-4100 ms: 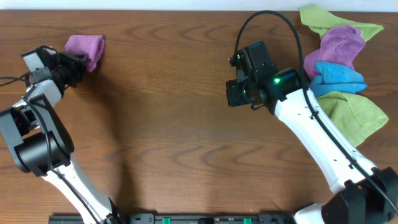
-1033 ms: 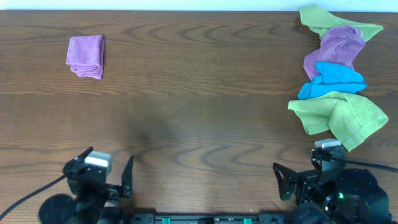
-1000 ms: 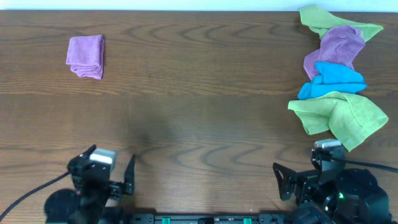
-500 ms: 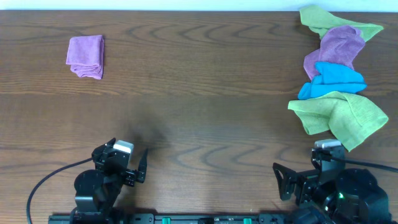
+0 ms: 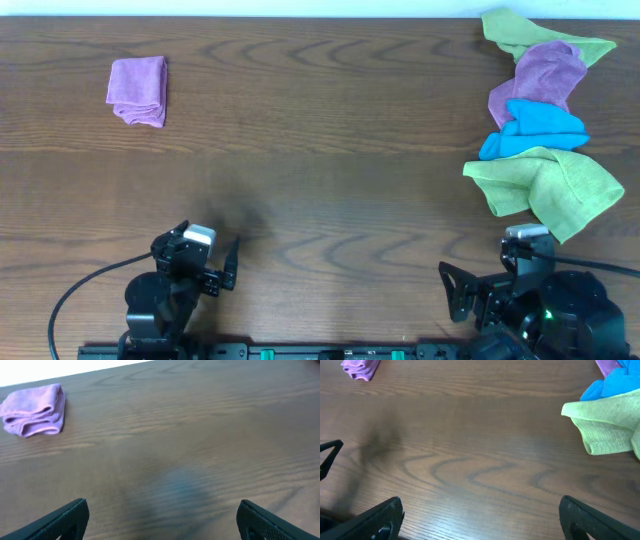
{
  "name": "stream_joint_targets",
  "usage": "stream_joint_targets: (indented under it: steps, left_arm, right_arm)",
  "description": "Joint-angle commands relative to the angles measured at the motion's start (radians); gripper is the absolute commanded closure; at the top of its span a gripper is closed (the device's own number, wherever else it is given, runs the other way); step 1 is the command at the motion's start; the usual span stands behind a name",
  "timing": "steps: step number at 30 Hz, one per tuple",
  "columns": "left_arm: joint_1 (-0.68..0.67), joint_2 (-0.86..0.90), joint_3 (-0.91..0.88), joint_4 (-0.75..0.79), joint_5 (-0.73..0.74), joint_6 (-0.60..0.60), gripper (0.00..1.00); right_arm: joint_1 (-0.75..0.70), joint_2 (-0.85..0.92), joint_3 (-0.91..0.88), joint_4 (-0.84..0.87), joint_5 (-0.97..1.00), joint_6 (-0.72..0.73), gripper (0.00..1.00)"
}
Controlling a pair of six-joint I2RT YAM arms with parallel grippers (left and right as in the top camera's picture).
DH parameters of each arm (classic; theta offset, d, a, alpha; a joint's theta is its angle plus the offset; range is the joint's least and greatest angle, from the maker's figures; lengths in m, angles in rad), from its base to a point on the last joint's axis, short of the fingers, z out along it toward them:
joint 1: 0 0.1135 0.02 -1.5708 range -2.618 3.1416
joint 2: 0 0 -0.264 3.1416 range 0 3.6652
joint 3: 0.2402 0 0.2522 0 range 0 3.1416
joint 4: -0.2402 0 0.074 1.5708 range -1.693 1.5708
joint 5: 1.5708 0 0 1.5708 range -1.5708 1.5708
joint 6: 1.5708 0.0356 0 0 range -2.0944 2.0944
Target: Fold the cloth
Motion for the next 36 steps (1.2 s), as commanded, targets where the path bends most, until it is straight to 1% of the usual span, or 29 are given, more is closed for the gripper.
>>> stream_joint_targets:
  steps: [1, 3, 25, 26, 29, 30, 33, 35, 36]
  left_arm:
    - [-0.003, -0.006, -0.02, 0.002, -0.063, -0.065, 0.05]
    - [-0.003, -0.006, -0.02, 0.002, -0.095, -0.064, 0.05]
    - [-0.003, -0.006, -0.02, 0.002, -0.095, -0.064, 0.05]
    - [-0.003, -0.006, -0.02, 0.002, -0.095, -0.064, 0.05]
    - [-0.003, -0.006, -0.02, 0.002, -0.095, -0.064, 0.04]
    - [-0.003, -0.006, -0.02, 0.002, -0.095, -0.064, 0.05]
    - [-0.003, -0.006, -0.02, 0.002, -0.095, -0.064, 0.05]
    - [-0.003, -0.006, -0.02, 0.002, -0.095, -0.064, 0.05]
    - [-0.003, -0.006, -0.02, 0.002, -0.095, -0.064, 0.05]
  right_arm:
    - [0.008, -0.005, -0.001, 0.002, 0.007, 0.013, 0.01]
    - [0.008, -0.005, -0.001, 0.002, 0.007, 0.013, 0.01]
    - [0.008, -0.005, -0.001, 0.0, 0.008, 0.013, 0.01]
    - [0.008, -0.005, -0.001, 0.001, 0.034, -0.008, 0.01]
    - [-0.002, -0.007, -0.001, 0.034, 0.121, -0.009, 0.01]
    - [-0.029, -0.008, -0.004, 0.055, 0.145, -0.01, 0.01]
    - [-0.225, -0.029, -0.06, 0.125, 0.151, -0.033, 0.01]
    - [-0.367, -0.058, -0.139, 0.189, 0.138, -0.048, 0.01]
    - [-0.415, -0.075, -0.18, 0.225, 0.116, -0.067, 0.01]
